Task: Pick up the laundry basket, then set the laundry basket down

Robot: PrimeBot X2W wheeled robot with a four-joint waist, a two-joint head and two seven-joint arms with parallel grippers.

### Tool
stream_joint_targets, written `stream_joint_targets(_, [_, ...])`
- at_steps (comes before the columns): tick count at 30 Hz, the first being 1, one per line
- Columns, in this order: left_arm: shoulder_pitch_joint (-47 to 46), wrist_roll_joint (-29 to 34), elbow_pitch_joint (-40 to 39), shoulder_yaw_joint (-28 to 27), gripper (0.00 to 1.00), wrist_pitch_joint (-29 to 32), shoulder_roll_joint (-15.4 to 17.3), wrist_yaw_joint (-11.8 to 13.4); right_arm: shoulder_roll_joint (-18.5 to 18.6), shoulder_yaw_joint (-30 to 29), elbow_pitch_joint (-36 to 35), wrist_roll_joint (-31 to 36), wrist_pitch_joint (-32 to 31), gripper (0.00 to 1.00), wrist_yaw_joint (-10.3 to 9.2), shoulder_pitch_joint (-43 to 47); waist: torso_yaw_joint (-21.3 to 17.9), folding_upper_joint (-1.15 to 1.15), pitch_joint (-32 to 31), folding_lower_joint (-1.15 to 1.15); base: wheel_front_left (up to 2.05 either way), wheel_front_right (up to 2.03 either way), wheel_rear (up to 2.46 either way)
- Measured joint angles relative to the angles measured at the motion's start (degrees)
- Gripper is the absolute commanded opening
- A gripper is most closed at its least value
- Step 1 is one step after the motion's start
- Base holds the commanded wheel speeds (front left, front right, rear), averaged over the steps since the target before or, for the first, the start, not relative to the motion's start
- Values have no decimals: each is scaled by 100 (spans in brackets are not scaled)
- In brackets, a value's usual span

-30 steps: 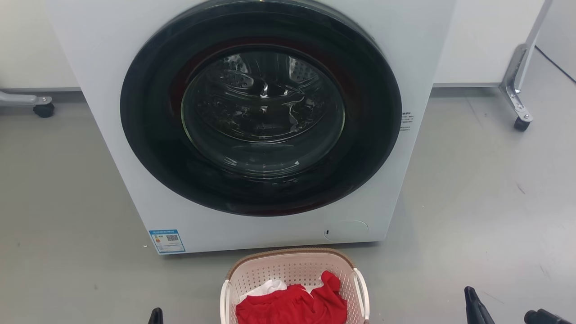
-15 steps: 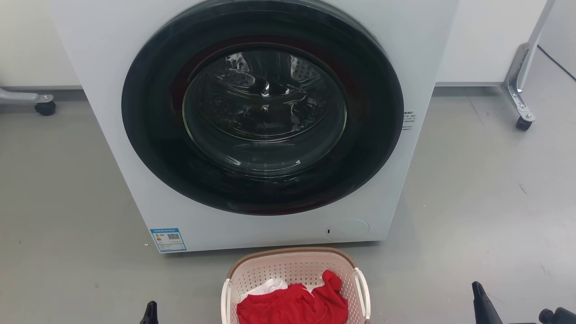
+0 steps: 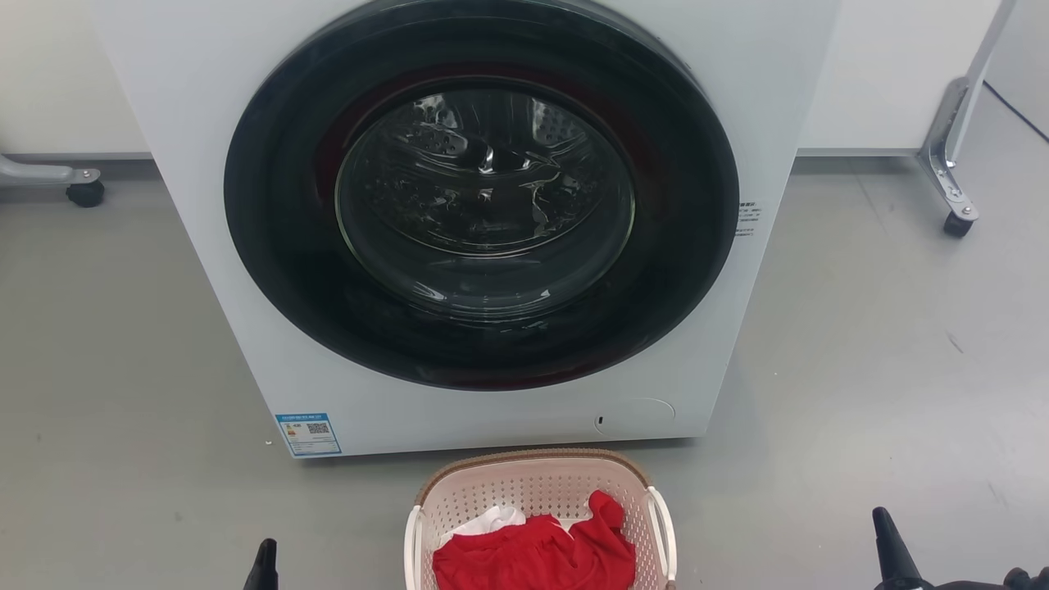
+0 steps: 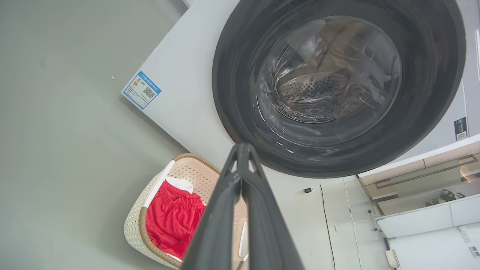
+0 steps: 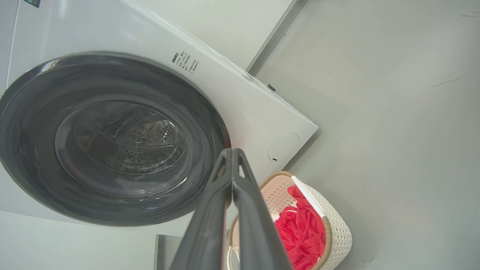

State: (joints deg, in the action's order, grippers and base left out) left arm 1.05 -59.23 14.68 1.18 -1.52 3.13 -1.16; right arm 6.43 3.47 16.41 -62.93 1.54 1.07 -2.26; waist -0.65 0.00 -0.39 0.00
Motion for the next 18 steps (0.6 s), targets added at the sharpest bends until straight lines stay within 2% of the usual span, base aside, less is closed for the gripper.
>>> stream_joint_targets(18, [-235, -1430, 107, -287, 0, 353, -19, -256, -180, -499, 32, -1291, -358, 0, 253, -124, 30, 0, 22, 0, 0, 0, 0])
